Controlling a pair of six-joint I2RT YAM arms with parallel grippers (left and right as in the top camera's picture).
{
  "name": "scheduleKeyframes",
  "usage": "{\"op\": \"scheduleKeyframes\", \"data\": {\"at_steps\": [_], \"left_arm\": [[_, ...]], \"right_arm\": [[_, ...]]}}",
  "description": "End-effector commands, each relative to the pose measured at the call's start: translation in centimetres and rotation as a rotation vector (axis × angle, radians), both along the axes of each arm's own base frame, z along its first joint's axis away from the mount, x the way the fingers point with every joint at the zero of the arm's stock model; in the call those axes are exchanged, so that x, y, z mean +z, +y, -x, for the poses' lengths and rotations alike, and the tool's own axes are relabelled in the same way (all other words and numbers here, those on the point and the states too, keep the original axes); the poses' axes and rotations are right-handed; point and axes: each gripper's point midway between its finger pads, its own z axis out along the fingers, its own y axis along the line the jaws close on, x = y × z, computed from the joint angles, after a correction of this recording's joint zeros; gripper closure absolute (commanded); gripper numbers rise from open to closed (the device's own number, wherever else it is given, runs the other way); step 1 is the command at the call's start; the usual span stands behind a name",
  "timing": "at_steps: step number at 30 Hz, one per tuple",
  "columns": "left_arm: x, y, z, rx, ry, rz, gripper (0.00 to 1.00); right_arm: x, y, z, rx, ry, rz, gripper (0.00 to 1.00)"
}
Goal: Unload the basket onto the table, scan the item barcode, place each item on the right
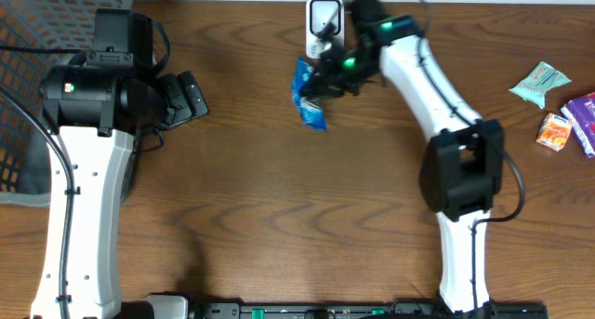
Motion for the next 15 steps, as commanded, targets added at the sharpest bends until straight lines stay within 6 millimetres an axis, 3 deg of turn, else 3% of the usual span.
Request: {"op": "scheduleKeyframes", "data": {"at_steps": [1,4,10,11,13,15], "left_arm": [[-0.1,0.4,-0.1,0.005,0.004,-0.017,0.02],[-0.1,0.4,-0.1,0.005,0.004,-0.017,0.02],[-0.1,0.4,-0.1,0.005,0.004,-0.017,0.02],[-0.1,0.4,-0.1,0.005,0.004,-0.017,0.02],[-0.1,0.4,-0.1,0.005,0.004,-0.017,0.02],[-0.1,0.4,-0.1,0.005,0.004,-0.017,0.02]], "right_arm": [[3.4,-1.0,1.7,0.095,0.007,-0.313,0.99],[2.4,-2.6,2.5,0.079,0.050,-0.375,0.99],[-2.8,-4.6,5.2,0.012,0.203,-0.411,0.99],[-3.4,-4.9,5.5,-0.004,0.224,-0.429,0.96],[-4.9,-5.9,6.2,-0.030,0.251,-0.416,0.82],[-8.0,-7.8,6.9,-0.045,0.271,-0.263,0.68]]}}
